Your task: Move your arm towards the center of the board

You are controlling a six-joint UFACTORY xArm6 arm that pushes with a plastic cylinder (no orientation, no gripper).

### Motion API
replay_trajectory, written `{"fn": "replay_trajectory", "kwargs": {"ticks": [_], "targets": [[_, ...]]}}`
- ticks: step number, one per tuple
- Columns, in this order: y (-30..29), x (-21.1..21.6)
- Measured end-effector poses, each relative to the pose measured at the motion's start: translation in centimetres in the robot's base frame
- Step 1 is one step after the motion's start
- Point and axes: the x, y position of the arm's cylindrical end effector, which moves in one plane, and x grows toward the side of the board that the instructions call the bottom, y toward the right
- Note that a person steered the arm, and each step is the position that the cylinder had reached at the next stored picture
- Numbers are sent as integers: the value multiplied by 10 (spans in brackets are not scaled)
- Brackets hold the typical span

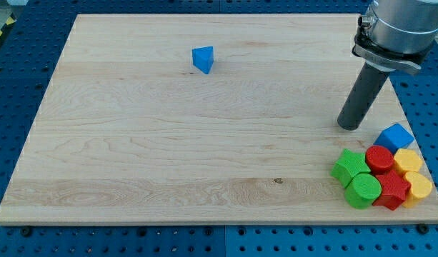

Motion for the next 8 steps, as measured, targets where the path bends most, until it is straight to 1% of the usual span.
{"fn": "replay_trajectory", "kwargs": {"ticks": [3, 6, 8], "targets": [[-10, -2], [-31, -39], [-34, -47]]}}
